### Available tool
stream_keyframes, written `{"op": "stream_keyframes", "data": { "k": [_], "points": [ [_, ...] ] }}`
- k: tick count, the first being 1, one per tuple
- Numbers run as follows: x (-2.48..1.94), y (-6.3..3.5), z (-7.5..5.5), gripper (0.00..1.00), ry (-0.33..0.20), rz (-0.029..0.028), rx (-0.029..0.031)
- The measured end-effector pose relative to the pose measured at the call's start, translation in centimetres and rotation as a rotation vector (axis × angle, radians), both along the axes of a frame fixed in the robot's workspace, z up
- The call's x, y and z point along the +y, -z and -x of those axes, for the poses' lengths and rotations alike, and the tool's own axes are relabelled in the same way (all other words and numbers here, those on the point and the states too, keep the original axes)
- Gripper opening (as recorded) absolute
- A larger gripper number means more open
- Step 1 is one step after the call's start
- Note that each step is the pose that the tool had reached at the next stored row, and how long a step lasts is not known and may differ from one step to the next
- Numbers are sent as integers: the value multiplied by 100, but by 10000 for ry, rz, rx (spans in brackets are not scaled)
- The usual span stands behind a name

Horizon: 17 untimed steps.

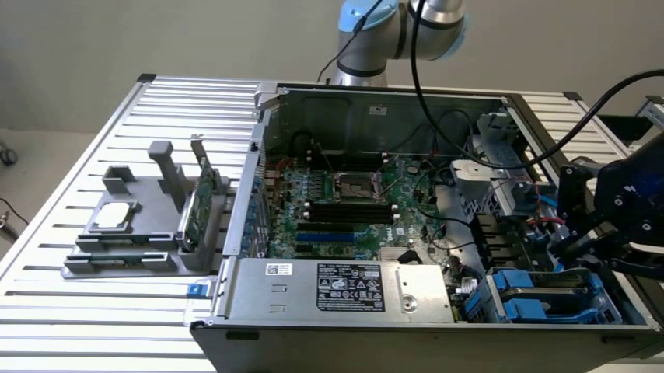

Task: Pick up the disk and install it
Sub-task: 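Insert the first disk wire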

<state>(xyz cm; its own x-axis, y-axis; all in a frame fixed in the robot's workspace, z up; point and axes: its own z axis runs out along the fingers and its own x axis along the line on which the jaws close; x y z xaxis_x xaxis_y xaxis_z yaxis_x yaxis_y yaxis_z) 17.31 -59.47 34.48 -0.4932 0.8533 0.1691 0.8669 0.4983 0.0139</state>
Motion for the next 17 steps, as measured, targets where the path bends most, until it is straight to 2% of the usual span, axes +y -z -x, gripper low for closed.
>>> {"op": "stream_keyframes", "data": {
  "k": [6,14,17],
  "points": [
    [-3,1,7,17,147,1,18],
    [-2,1,13,17,623,-5,191],
    [-3,-2,13,17,771,-3,205]
  ]
}}
